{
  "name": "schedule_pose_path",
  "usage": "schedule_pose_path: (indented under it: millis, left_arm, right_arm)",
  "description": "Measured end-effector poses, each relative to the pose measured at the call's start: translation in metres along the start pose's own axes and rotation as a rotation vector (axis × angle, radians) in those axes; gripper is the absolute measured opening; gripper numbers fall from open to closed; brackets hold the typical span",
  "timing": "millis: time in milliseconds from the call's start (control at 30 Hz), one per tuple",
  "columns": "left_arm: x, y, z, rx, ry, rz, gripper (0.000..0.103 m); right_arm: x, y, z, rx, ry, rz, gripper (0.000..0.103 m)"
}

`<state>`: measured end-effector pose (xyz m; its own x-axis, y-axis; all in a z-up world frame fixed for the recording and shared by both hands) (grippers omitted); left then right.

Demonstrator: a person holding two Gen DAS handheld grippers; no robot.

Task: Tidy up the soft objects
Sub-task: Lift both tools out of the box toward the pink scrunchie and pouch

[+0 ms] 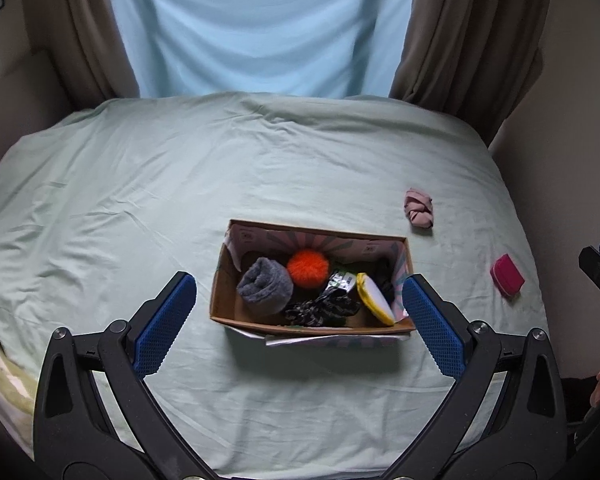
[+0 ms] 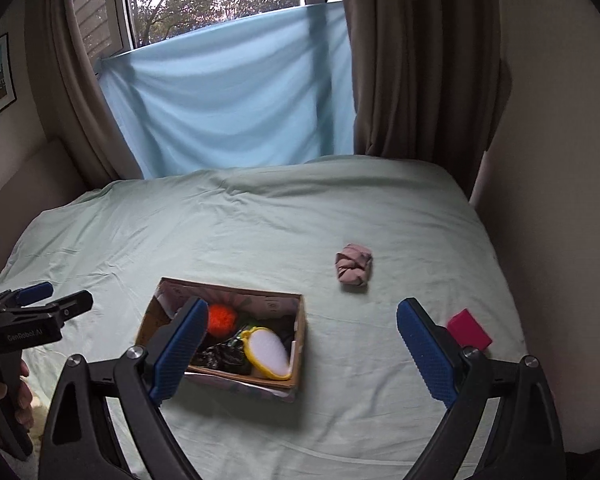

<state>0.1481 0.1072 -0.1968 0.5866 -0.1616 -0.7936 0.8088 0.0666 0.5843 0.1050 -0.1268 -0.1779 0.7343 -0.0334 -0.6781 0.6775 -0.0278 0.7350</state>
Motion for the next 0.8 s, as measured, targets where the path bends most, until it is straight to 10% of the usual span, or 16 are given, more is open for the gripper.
schedule_pose_path:
  millis: [367, 800]
  left_arm:
    - [0.059, 0.033, 0.128, 0.107, -0.072, -0.029, 0.103]
    - [0.244, 0.040, 0.226, 0.105, -0.069, -0.193, 0.103]
  right_arm:
    - [-0.004, 0.002, 0.119, 0.009, -0.094, 0.039, 0.094]
    - [0.099, -0.022, 0.229, -0.076, -0.103, -0.120, 0.094]
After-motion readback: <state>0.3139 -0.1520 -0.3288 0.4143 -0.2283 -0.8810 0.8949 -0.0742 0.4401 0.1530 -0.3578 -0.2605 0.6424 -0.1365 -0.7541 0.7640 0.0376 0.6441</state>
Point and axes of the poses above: each gripper's, at about its wrist camera, not at the fingertips, and x roughly the way its jaws point, z to its right, y to its top, the point moved 9 cm from there along x, roughly the way its jaws point, and after that the axes turned 8 degrees about -y, right-handed, at the moved point
